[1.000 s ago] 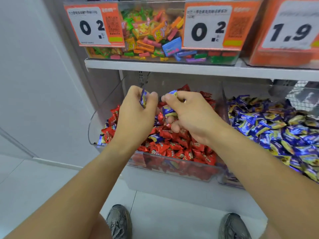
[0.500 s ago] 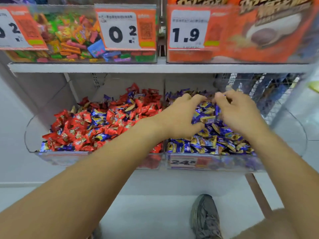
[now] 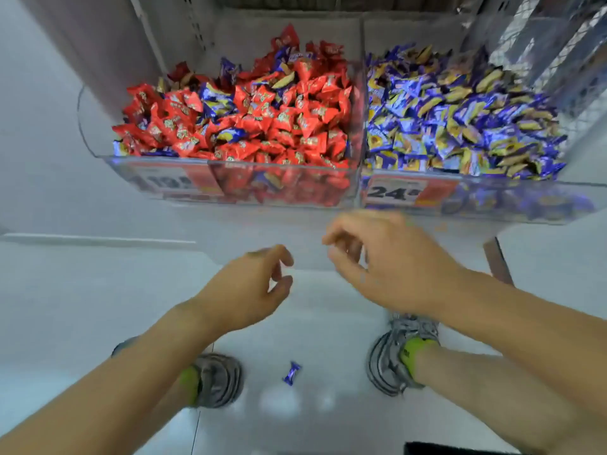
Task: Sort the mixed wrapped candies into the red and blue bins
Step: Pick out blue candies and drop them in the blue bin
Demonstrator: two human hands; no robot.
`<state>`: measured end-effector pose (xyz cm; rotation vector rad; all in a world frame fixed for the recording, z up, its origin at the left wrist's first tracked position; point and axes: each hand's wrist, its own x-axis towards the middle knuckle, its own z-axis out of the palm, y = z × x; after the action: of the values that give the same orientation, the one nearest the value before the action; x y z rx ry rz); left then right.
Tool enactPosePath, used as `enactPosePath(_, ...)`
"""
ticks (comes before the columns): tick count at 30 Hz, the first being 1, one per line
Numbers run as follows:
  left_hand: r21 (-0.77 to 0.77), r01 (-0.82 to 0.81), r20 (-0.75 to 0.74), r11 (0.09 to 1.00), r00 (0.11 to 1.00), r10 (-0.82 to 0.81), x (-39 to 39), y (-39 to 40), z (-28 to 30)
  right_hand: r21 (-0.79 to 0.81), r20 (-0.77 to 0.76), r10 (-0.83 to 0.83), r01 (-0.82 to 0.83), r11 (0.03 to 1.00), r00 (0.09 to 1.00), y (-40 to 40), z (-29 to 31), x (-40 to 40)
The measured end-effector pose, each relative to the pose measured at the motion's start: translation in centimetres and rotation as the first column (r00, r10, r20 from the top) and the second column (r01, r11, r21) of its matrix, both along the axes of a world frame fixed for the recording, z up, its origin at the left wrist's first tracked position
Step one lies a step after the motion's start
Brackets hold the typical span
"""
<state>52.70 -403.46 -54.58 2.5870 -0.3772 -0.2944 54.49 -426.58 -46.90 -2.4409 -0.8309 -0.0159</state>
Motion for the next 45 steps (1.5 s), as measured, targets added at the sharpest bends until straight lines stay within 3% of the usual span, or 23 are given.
enactPosePath(3,0.222,0.003,-0.396,0.975,0.914,0.087,-3.9,3.1,-8.3,-0.284,-0.395,0.07,-0.194,0.939,0.916,2.6,-10.4,-2.4)
enactPosePath(6,0.242,-0.058,-0.553,0.969,0.812,0.187,-7.5,4.6,-14.4,-0.372,-0.598,0.041,-0.322,0.871,0.8,5.4,-20.1,-4.0)
enactPosePath(11,0.188,-0.151,-0.642,0.971,0.729,0.238,-10.3,3.8,-20.0,-0.45,-0.715,-0.064,-0.388,0.805,0.697,8.9,-34.4,-7.8)
enactPosePath(14,0.158,-0.2,-0.682,0.967,0.686,0.253,-11.5,3.2,-22.0,-0.459,-0.677,-0.122,-0.288,0.84,0.725,9.1,-39.9,-9.3)
enactPosePath(16,0.157,-0.201,-0.72,0.967,0.647,0.252,-12.0,3.3,-22.5,-0.465,-0.665,-0.129,-0.273,0.842,0.736,9.3,-40.3,-9.5)
enactPosePath(19,0.195,-0.179,-0.744,0.964,0.614,0.264,-11.6,3.8,-22.1,-0.419,-0.732,-0.117,-0.307,0.855,0.671,9.7,-37.8,-8.2)
enactPosePath(22,0.209,-0.156,-0.699,0.965,0.666,0.259,-9.0,3.3,-19.3,-0.33,-0.751,-0.15,-0.169,0.929,0.643,8.8,-31.6,-5.1)
enactPosePath(25,0.232,-0.022,-0.601,0.972,0.783,0.161,-5.0,1.9,-13.7,-0.197,-0.662,-0.049,-0.11,0.974,0.748,6.5,-22.3,-1.8)
enactPosePath(28,0.327,0.148,-0.333,0.933,0.942,-0.033,-2.0,0.2,-5.1,-0.13,-0.513,0.063,-0.15,0.98,0.856,3.9,-11.5,0.1)
enactPosePath(30,0.233,0.169,-0.079,0.957,0.985,-0.155,-1.2,-1.2,1.2,-0.091,-0.385,0.108,-0.155,0.984,0.917,2.1,-4.9,0.6)
enactPosePath(33,-0.071,0.161,0.358,0.984,0.925,-0.126,0.1,-2.5,9.4,0.106,-0.1,0.008,0.002,0.994,0.995,-0.8,2.2,1.3)
enactPosePath(36,-0.07,0.108,0.614,0.992,0.788,-0.043,3.3,-2.3,13.4,0.237,0.177,-0.196,0.152,0.96,0.964,-3.2,5.9,3.5)
enactPosePath(38,0.067,0.035,0.639,0.997,0.766,-0.07,5.9,-1.5,13.3,0.202,0.275,-0.279,0.228,0.952,0.92,-4.5,6.7,6.0)
enactPosePath(41,0.163,0.095,0.495,0.982,0.853,-0.165,7.9,-0.5,11.8,0.035,0.283,-0.346,0.351,0.936,0.895,-6.1,6.6,9.8)
enactPosePath(43,0.171,0.153,0.438,0.973,0.873,-0.214,8.7,0.0,11.3,-0.114,0.241,-0.374,0.409,0.905,0.895,-6.8,6.5,11.3)
enactPosePath(45,0.086,0.172,0.354,0.981,0.916,-0.191,9.4,0.4,11.9,-0.177,0.225,-0.409,0.45,0.876,0.884,-6.6,6.8,11.9)
